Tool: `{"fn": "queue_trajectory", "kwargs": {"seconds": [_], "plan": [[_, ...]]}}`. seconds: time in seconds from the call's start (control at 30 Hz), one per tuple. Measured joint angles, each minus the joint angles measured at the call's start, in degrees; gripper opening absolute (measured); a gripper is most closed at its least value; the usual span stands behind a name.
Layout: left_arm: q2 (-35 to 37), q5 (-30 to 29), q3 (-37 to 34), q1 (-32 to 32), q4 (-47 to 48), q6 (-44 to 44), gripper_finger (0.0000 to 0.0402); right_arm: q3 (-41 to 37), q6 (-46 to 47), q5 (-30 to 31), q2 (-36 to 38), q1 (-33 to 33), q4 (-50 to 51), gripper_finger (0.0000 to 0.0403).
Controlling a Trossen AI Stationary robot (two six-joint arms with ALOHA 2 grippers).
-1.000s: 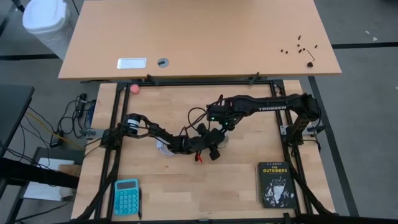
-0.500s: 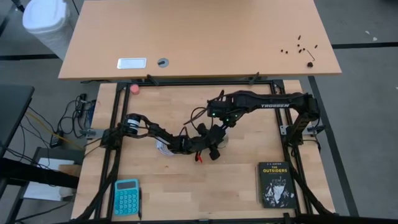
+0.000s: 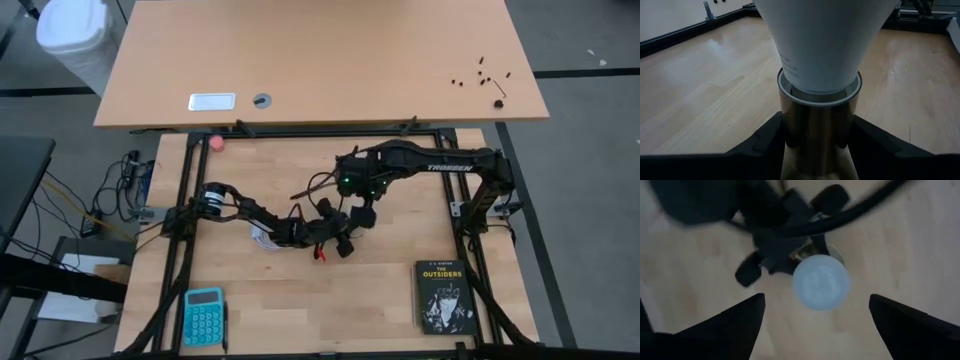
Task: Screw lightbulb
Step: Insert the white lightbulb into the silver lamp
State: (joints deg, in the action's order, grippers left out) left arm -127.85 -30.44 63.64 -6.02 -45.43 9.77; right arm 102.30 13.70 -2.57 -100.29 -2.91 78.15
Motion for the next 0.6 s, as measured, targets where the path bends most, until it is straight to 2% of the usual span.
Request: {"fn": "queue_trajectory", "kwargs": {"seconds": [0.23, 0.4, 0.5, 0.6], "plan": [[0.0, 0.0, 0.0, 0.0, 0.0, 0.0, 0.0184, 0.0, -25.3, 0.6, 0.0, 2.0, 4.9, 0.0368], [0.0, 0.0, 0.0, 0.0, 0.0, 0.0, 0.0184, 0.0, -42.2, 5.2, 0.0, 4.4, 5.3, 0.0368], [0.0, 0.0, 0.0, 0.0, 0.0, 0.0, 0.0184, 0.0, -49.1, 9.6, -0.6, 5.9, 4.7, 0.0368], [0.0, 0.0, -0.1, 0.0, -0.2, 0.0, 0.0184, -0.1, -53.1, 10.6, -1.6, 6.4, 4.2, 0.0368]]}}
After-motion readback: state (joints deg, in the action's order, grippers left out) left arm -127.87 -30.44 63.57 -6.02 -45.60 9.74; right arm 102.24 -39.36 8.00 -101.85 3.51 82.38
